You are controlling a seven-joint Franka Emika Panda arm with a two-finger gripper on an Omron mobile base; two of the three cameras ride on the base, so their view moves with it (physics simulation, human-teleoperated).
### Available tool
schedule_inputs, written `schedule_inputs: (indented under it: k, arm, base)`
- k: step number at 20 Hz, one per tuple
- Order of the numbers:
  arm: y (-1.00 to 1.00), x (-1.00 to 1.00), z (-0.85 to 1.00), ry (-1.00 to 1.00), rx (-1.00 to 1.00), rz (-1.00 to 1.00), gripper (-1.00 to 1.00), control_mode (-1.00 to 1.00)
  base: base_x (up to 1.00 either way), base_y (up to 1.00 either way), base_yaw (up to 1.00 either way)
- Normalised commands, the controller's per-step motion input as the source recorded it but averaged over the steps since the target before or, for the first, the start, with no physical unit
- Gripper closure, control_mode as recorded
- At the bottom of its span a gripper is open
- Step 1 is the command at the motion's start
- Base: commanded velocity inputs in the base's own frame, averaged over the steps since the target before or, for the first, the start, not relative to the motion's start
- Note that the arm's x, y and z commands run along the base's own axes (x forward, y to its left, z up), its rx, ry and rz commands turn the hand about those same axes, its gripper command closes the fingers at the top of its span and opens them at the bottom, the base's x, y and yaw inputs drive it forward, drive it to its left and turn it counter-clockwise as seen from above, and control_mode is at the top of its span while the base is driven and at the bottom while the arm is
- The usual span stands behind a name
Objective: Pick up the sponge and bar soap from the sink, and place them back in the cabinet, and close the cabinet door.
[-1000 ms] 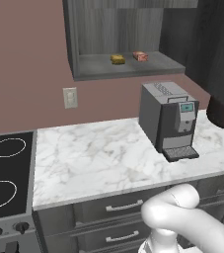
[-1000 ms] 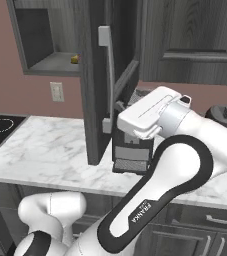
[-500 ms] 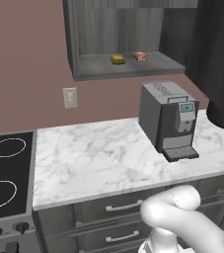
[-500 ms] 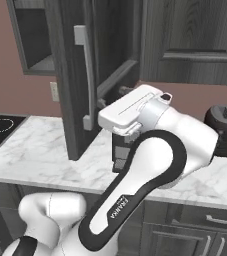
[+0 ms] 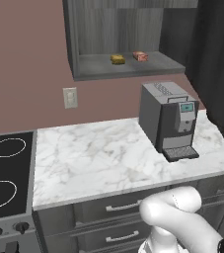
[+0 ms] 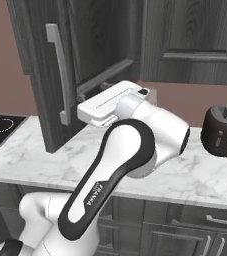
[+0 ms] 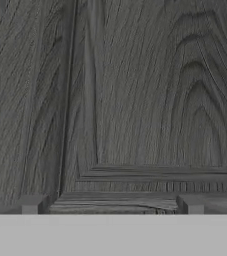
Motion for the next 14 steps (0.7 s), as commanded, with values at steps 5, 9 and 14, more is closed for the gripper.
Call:
schedule_inputs:
  k: [5,9,14]
  arm:
    - [0.46,0.29,0.00,0.00,0.00,-0.01,-1.00,-1.00]
    - [0.37,0.41,0.00,0.00,0.00,-0.06,-1.00,-1.00]
    - [0.39,0.46,0.00,0.00,0.00,-0.06,-1.00,-1.00]
  base:
    - [0.00,0.00,0.00]
    - [0.00,0.00,0.00]
    - [0.00,0.00,0.00]
